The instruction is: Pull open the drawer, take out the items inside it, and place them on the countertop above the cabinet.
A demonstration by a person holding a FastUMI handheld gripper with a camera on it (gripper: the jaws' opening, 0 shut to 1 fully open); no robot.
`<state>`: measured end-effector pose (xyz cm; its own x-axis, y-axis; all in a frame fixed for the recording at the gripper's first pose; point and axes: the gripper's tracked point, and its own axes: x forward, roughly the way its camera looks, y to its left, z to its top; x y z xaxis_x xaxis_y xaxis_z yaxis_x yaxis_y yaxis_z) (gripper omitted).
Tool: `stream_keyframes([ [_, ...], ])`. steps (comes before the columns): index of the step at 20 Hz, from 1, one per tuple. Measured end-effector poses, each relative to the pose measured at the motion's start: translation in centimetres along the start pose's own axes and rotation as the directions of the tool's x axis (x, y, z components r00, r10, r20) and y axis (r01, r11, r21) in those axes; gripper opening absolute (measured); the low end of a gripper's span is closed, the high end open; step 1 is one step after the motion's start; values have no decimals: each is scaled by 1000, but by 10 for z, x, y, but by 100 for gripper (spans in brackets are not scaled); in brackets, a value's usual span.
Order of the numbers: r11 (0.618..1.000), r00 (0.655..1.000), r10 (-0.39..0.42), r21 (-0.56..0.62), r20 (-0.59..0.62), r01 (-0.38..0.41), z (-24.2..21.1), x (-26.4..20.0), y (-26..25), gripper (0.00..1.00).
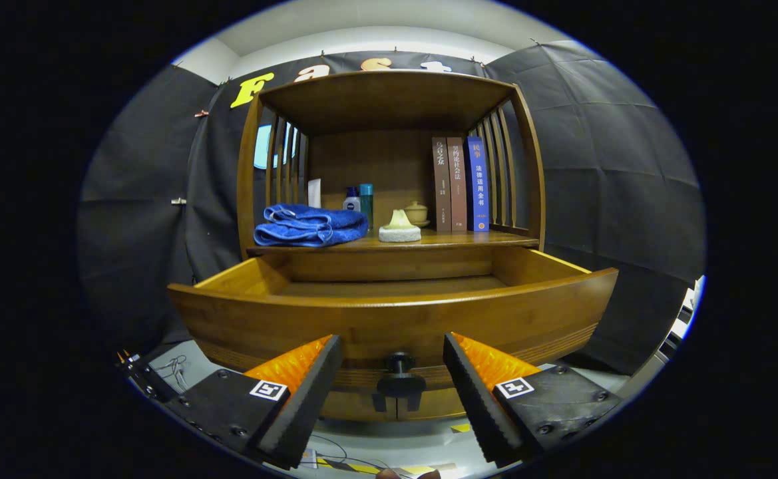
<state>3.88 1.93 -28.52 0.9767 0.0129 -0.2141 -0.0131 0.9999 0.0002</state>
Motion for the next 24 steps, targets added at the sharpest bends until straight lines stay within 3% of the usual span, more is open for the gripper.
stream_keyframes([
  [12, 1000, 1000, 10, 24, 5, -11, -2, 17, 0, 98],
  [24, 1000, 1000, 5, 2, -4, -5, 17, 100, 3, 98],
])
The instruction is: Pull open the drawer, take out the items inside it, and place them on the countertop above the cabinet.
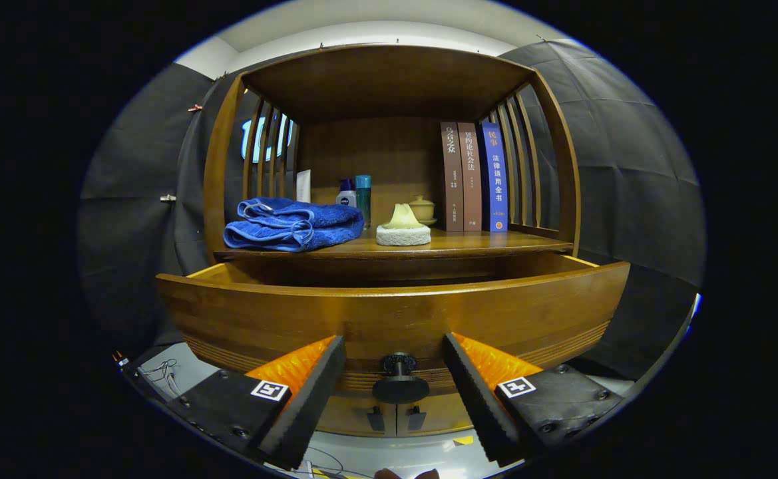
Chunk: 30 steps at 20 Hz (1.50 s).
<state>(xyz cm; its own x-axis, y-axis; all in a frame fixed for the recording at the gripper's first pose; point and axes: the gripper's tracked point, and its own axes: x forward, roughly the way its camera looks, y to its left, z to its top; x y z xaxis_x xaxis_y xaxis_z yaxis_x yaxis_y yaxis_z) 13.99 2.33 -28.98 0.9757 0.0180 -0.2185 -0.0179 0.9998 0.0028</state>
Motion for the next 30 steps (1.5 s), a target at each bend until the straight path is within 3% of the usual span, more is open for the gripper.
stream_keyframes([
  [16, 997, 999, -28, -71, -46, 25, 7, 86, 3, 98],
  [23, 995, 998, -27, -94, -58, 22, 4, 85, 5, 99],
  [30, 998, 999, 18, -63, 30, -16, 47, 30, 2, 99],
])
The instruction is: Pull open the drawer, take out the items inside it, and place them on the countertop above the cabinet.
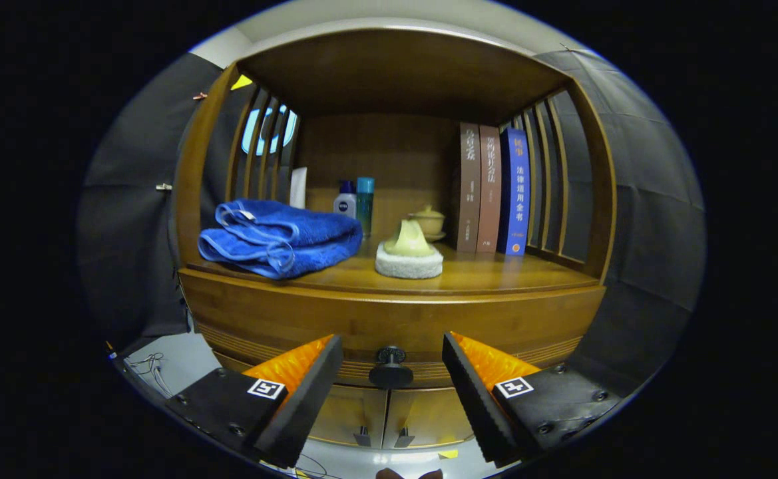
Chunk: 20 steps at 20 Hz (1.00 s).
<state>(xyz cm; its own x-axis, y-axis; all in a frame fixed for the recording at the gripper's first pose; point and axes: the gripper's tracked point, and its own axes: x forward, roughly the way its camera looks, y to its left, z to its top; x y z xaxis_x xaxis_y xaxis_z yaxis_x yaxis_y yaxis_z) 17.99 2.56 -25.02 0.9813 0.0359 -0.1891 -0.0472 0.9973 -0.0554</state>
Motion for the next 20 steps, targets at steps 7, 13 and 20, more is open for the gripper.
stream_keyframes([
  [7, 997, 991, 73, 11, 108, -75, 79, -67, 10, 99],
  [13, 993, 994, 49, 103, 96, -59, 126, -105, -8, 99],
  [20, 992, 993, 16, 122, 118, -30, 159, -146, -31, 98],
])
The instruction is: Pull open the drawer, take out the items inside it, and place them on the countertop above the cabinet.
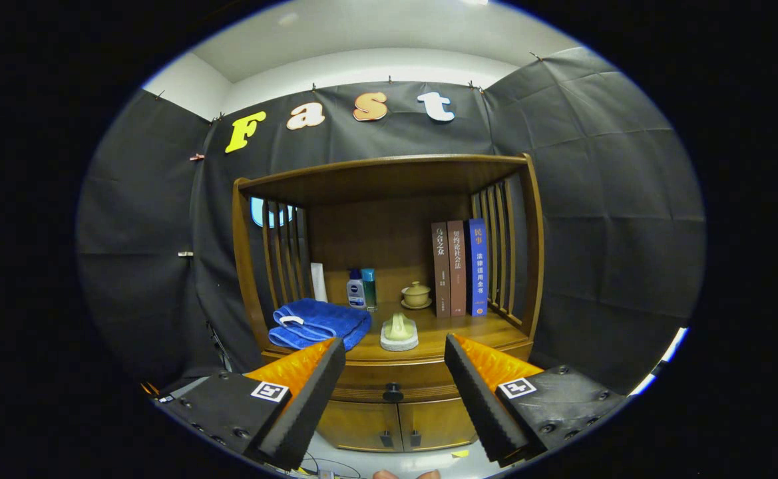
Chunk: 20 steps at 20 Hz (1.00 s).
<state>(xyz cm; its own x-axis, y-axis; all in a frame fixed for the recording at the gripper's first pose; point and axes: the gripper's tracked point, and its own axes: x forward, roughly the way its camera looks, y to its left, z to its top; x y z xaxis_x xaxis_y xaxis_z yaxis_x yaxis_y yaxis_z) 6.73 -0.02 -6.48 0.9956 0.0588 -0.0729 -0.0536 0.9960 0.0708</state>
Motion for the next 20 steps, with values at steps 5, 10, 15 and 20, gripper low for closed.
stream_keyframes([
  [5, 1000, 1000, 11, -14, 20, -11, 16, -12, 1, 98],
  [10, 1000, 1000, 10, -16, 24, -10, 18, -13, 5, 98],
  [15, 1000, 1000, 11, -27, 21, -10, 15, -11, 5, 98],
  [20, 1000, 1000, 12, -29, 20, -11, 13, -10, 5, 98],
])
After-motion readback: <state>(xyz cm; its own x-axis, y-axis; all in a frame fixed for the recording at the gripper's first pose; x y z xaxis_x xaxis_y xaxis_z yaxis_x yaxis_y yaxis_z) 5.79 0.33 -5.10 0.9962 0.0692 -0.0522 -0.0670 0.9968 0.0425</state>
